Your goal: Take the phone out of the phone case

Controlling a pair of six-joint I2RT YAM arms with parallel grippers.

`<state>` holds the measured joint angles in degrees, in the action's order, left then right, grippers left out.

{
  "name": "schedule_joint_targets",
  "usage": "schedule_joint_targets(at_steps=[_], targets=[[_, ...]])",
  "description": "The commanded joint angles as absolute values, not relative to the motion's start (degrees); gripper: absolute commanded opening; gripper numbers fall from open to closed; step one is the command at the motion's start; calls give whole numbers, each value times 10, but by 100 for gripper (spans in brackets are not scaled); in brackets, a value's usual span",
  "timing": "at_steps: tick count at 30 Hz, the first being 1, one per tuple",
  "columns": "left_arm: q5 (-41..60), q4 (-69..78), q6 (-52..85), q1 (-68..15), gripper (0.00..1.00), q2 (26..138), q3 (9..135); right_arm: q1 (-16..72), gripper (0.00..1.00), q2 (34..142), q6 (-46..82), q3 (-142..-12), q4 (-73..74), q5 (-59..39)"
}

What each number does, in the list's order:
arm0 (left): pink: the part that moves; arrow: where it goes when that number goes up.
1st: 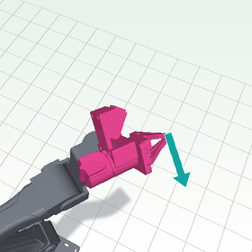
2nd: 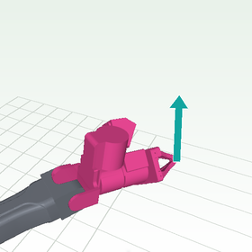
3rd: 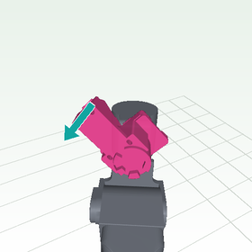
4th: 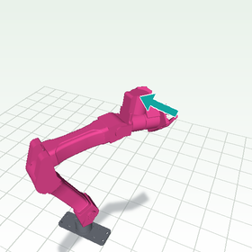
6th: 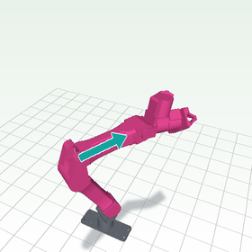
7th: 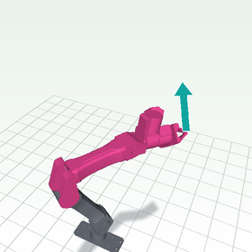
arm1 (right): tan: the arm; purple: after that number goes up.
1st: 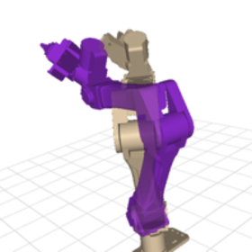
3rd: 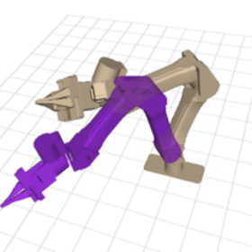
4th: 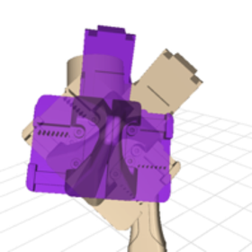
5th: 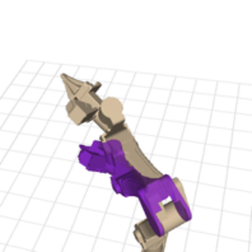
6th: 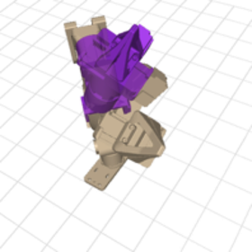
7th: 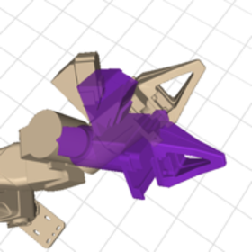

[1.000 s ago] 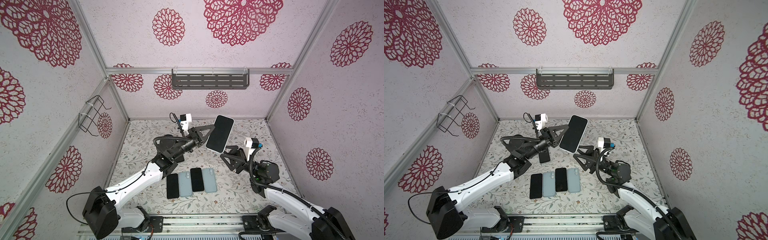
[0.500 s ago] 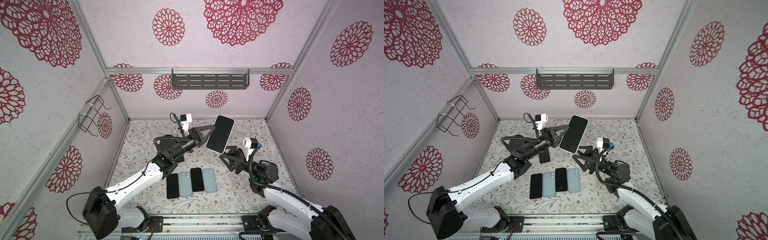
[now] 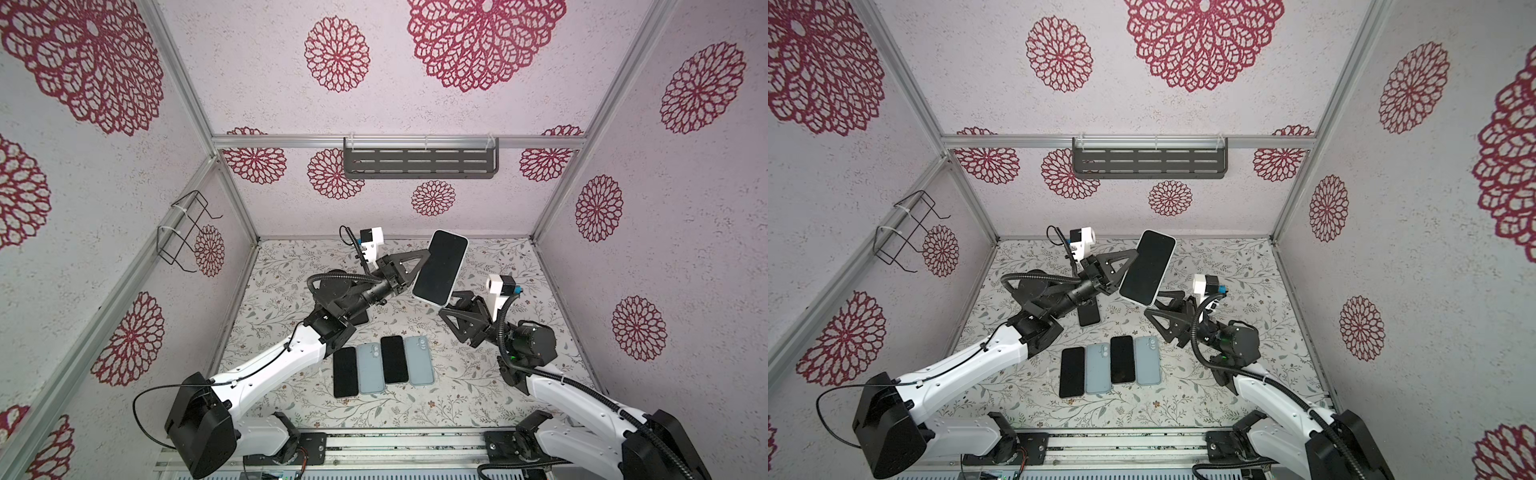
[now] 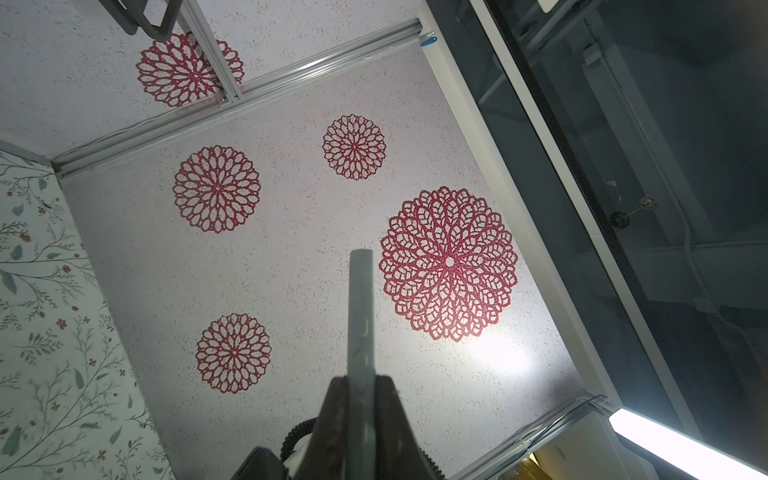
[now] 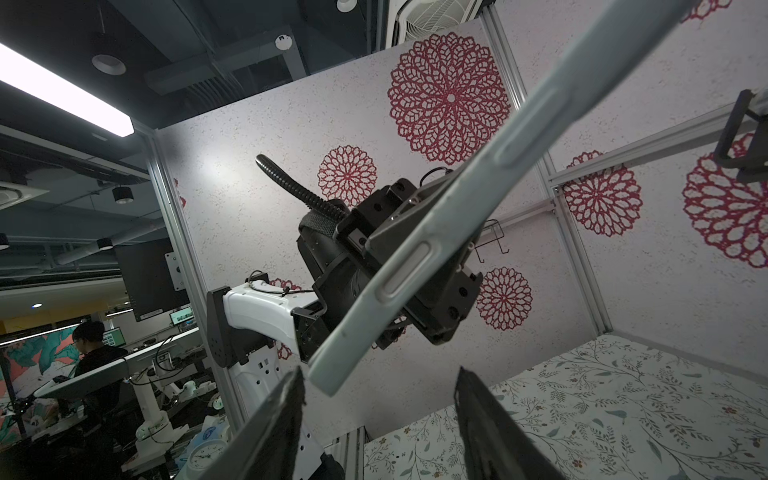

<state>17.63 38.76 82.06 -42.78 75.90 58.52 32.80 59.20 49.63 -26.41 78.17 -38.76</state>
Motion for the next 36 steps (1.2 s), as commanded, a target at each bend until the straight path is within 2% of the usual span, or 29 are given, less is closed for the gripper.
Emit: schedule_joint_targets(at_steps=[1, 36], targets=[[172, 438, 816, -434, 0, 752, 600, 331, 61, 590, 503, -285, 812, -384], [168, 449, 784, -451, 0, 745, 587, 330, 62, 596, 519, -286, 817, -363]])
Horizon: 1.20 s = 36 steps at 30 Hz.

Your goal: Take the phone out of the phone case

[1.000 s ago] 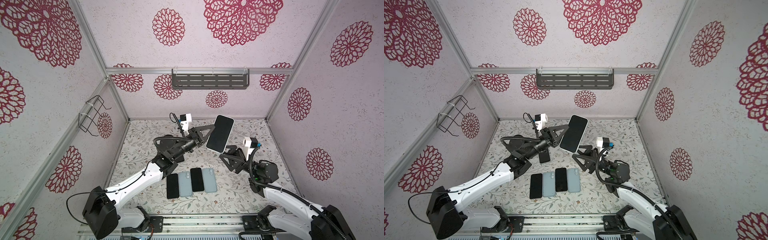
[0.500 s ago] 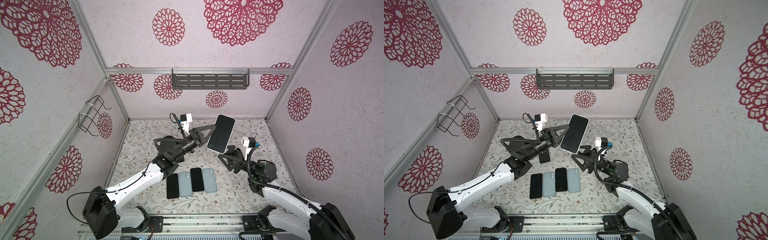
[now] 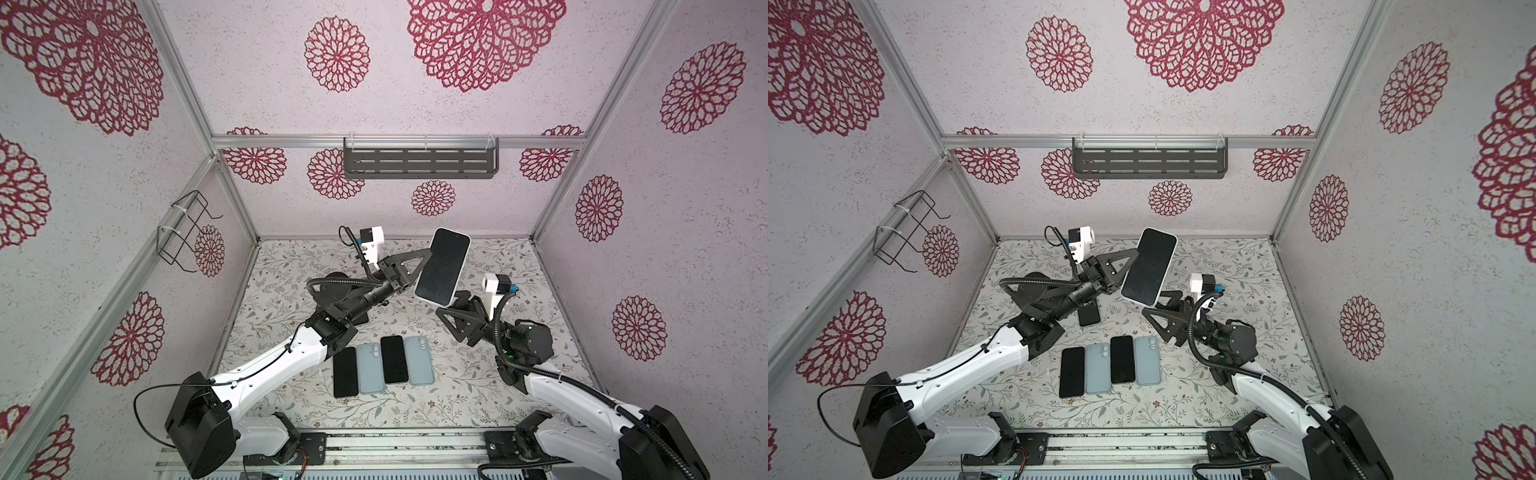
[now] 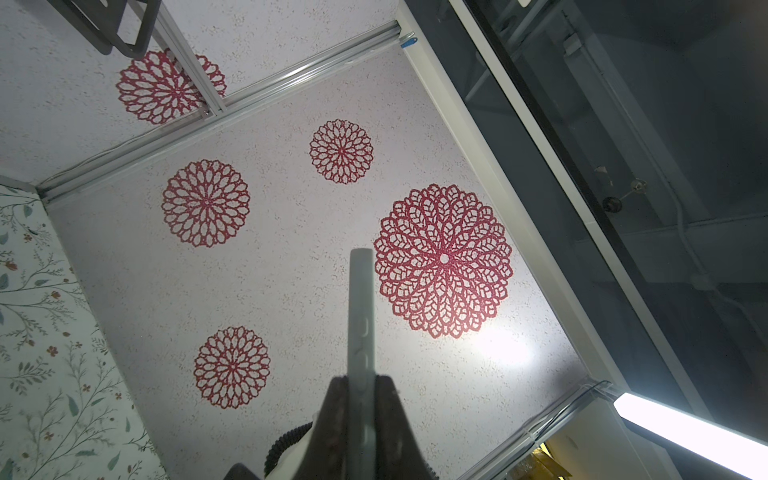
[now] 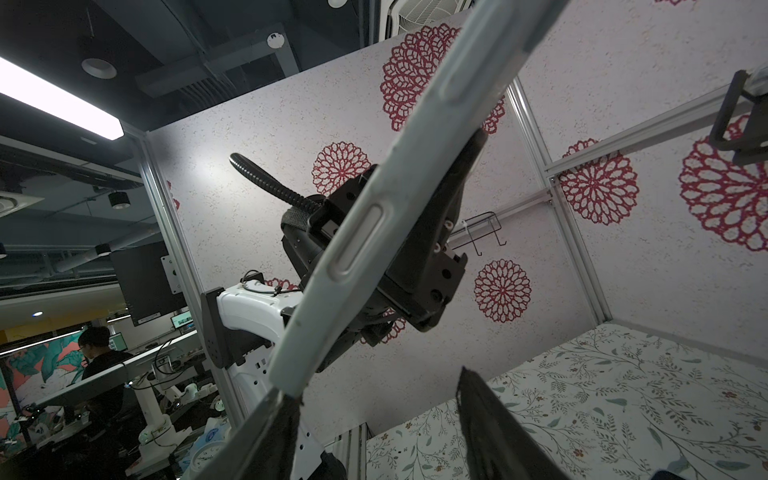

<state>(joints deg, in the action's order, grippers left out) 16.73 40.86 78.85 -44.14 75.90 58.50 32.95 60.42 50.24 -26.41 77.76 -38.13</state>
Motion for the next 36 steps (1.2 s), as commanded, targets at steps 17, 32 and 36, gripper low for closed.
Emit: schedule_joint_targets(at_steps=[17, 32, 36], targets=[[155, 451, 791, -445, 0, 739, 574, 330, 66, 597, 533, -281, 837, -367], [148, 459, 802, -442, 0, 737, 573, 330, 67, 599, 532, -271, 836, -366], [150, 465, 808, -441, 0, 740, 575, 330, 66, 600, 529, -267, 832, -364]])
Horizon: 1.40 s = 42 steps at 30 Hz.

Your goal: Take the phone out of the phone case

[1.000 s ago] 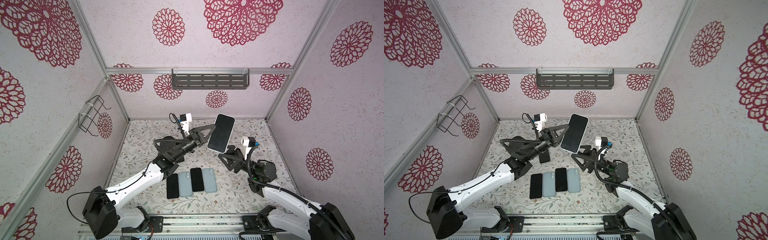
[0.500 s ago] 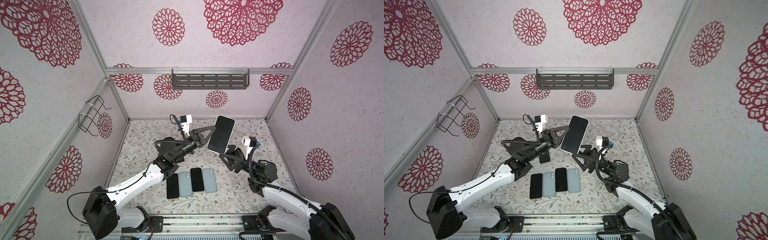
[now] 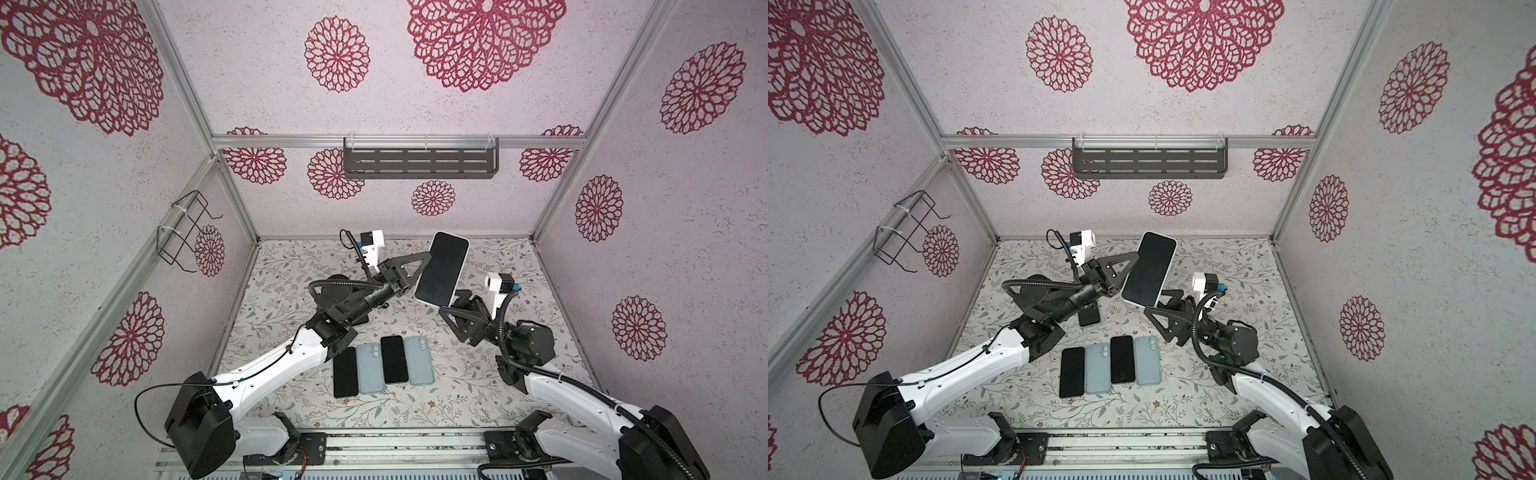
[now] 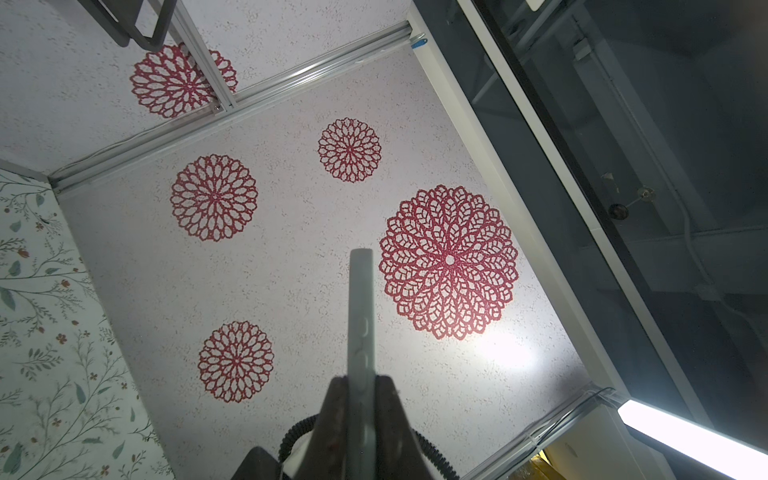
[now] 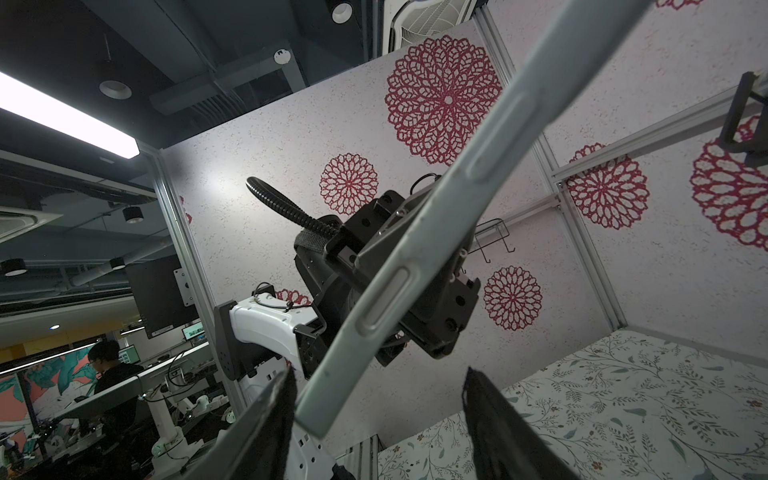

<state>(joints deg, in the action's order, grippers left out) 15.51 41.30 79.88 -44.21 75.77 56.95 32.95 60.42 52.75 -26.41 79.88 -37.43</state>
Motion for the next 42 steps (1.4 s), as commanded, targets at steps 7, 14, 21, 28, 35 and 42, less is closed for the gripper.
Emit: schedule_joint_targets(at_steps=[7, 14, 21, 28, 35, 42], targets=[[151, 472, 817, -441, 0, 744, 578, 330, 65, 601, 517, -263, 815, -360], [153, 475, 820, -442, 0, 744, 577, 330, 65, 598, 505, -261, 799, -350], [159, 485, 833, -444, 0, 751, 580, 330, 64, 594, 480, -259, 764, -336], [163, 500, 854, -454, 0, 768, 581, 330, 63, 564, 414, -270, 668, -291], [162, 519, 871, -468, 0, 788, 584, 330, 63, 545, 369, -278, 606, -253], [160, 521, 881, -475, 0, 795, 592, 330, 62, 528, 322, -272, 553, -211]])
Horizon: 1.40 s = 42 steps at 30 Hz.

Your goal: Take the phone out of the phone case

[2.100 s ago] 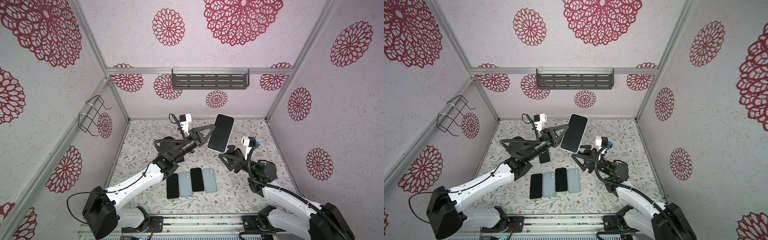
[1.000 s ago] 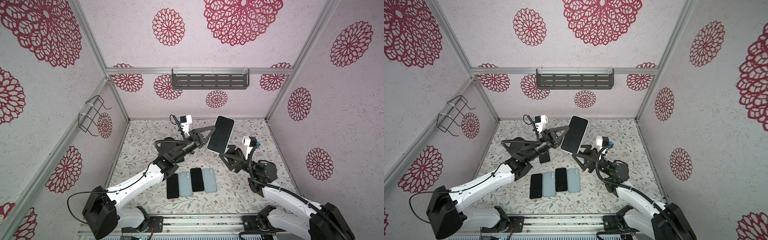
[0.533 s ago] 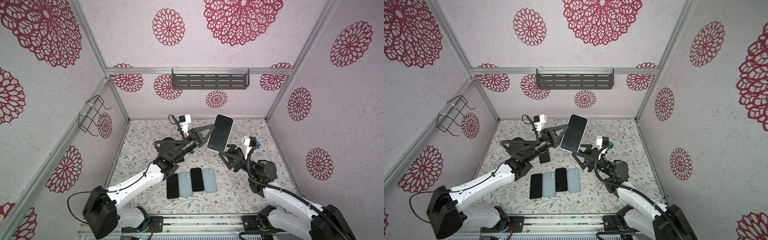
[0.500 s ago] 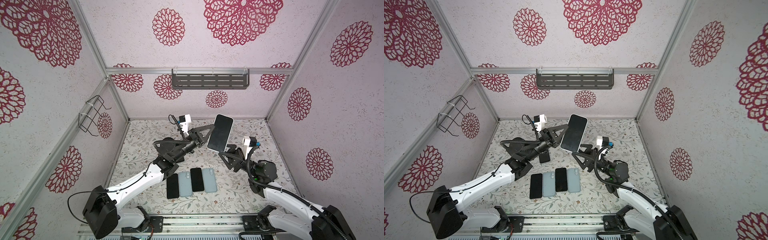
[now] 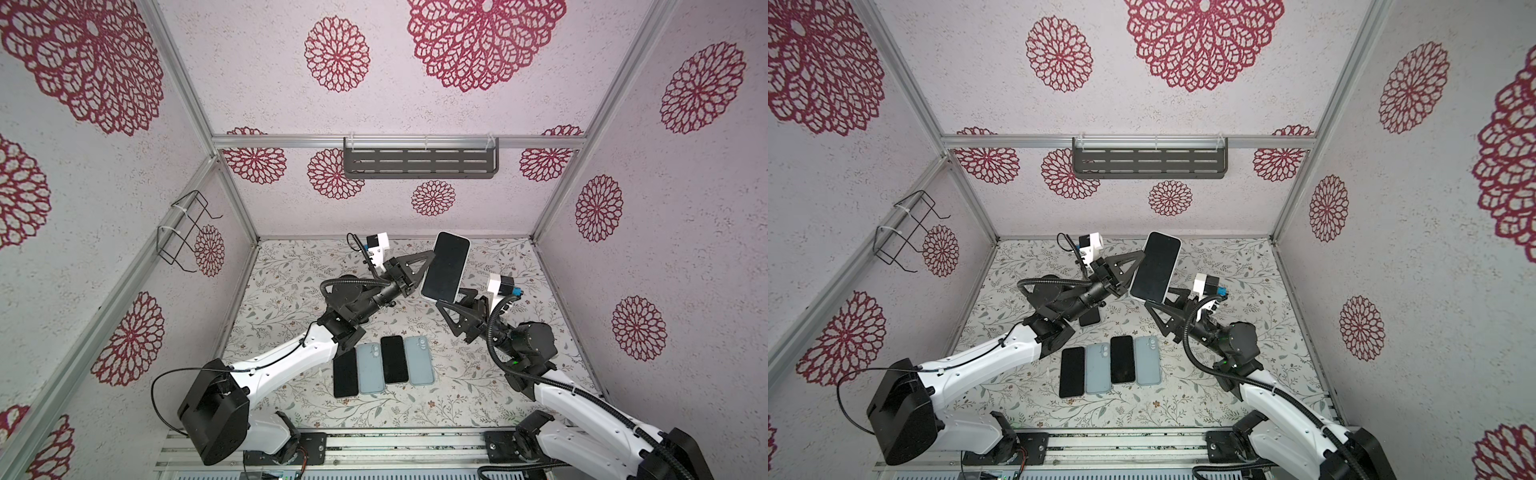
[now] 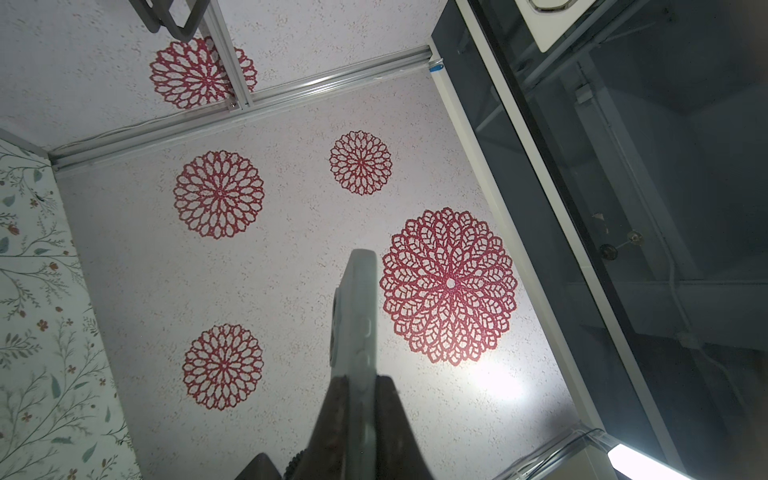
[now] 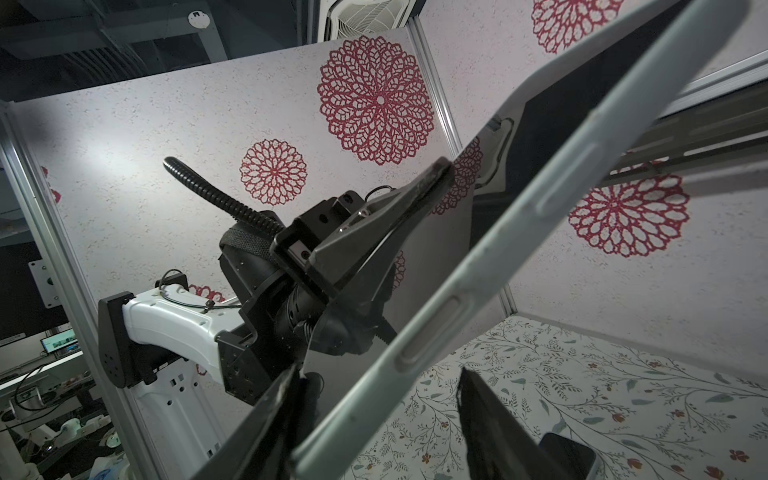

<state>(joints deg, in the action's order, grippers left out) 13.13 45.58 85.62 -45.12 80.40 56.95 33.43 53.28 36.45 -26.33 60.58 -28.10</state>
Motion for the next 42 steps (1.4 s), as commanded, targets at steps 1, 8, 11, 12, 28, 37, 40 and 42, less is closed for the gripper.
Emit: schedule_joint_targets(at_steps=[1, 8, 11, 12, 28, 37, 40, 42], targets=[[158, 519, 884, -476, 0, 796, 594, 330, 61, 525, 310, -271, 539, -204], [155, 497, 896, -486, 0, 796, 606, 333, 61, 485, 213, -270, 441, -119], [159, 496, 903, -490, 0, 803, 617, 336, 61, 475, 181, -267, 427, -87], [161, 493, 907, -492, 0, 807, 622, 339, 61, 474, 169, -267, 422, -71], [161, 495, 933, -505, 0, 838, 642, 383, 62, 516, 48, -255, 445, 70], [163, 492, 940, -505, 0, 842, 651, 393, 63, 529, 11, -250, 455, 121], [162, 488, 942, -505, 0, 844, 654, 402, 63, 536, -11, -247, 464, 149], [161, 488, 946, -505, 0, 846, 654, 407, 63, 543, -25, -242, 478, 168]])
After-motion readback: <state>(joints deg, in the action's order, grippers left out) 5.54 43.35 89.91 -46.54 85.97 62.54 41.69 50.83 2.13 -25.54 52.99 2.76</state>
